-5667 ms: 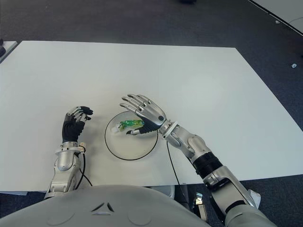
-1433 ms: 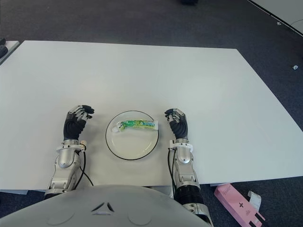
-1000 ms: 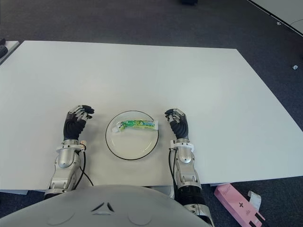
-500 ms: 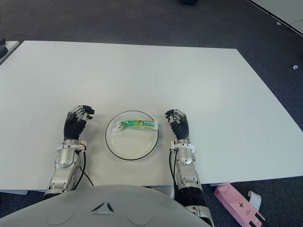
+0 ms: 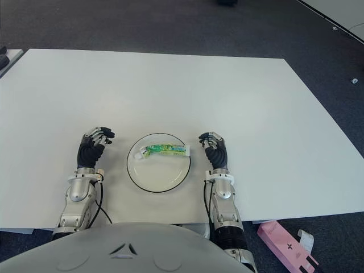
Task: Put the toothpaste on the table into the plate.
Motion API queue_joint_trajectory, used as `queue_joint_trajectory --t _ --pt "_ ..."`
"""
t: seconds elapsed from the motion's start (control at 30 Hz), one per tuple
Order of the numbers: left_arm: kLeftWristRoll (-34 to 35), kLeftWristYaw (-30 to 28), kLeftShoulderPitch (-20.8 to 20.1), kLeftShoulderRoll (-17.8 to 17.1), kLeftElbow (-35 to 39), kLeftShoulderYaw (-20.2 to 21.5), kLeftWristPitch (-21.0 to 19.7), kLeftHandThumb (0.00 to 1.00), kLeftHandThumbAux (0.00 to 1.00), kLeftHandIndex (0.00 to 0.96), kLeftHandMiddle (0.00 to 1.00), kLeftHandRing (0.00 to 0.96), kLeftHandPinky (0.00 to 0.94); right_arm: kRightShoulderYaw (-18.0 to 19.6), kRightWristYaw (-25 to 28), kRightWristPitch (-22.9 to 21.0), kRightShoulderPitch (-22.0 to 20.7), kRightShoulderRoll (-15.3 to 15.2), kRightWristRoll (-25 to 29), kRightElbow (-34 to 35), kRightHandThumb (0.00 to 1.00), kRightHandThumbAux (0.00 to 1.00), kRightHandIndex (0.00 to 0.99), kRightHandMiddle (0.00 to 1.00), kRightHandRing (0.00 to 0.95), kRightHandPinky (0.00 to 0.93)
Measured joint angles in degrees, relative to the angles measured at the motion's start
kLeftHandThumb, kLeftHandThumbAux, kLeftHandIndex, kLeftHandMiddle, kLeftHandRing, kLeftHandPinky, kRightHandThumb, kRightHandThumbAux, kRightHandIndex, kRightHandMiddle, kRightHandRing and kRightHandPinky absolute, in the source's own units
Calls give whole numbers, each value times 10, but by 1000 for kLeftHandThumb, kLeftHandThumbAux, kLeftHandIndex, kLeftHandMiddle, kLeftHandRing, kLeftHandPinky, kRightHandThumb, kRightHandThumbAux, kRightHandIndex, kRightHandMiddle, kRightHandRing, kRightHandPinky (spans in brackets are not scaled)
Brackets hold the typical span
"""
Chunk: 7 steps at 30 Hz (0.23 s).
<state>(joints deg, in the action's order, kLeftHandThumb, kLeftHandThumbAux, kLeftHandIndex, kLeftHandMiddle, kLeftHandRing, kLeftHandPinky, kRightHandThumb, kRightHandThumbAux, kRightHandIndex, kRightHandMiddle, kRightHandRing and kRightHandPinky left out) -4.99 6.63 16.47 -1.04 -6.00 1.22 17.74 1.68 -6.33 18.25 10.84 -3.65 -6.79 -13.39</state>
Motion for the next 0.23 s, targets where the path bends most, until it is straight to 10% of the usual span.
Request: queue_joint_trajectory --t 0.23 --pt "1 -9 1 -2 5 0 -6 716 722 428 463 437 430 2 -6 2 4 0 0 4 715 730 427 468 457 458"
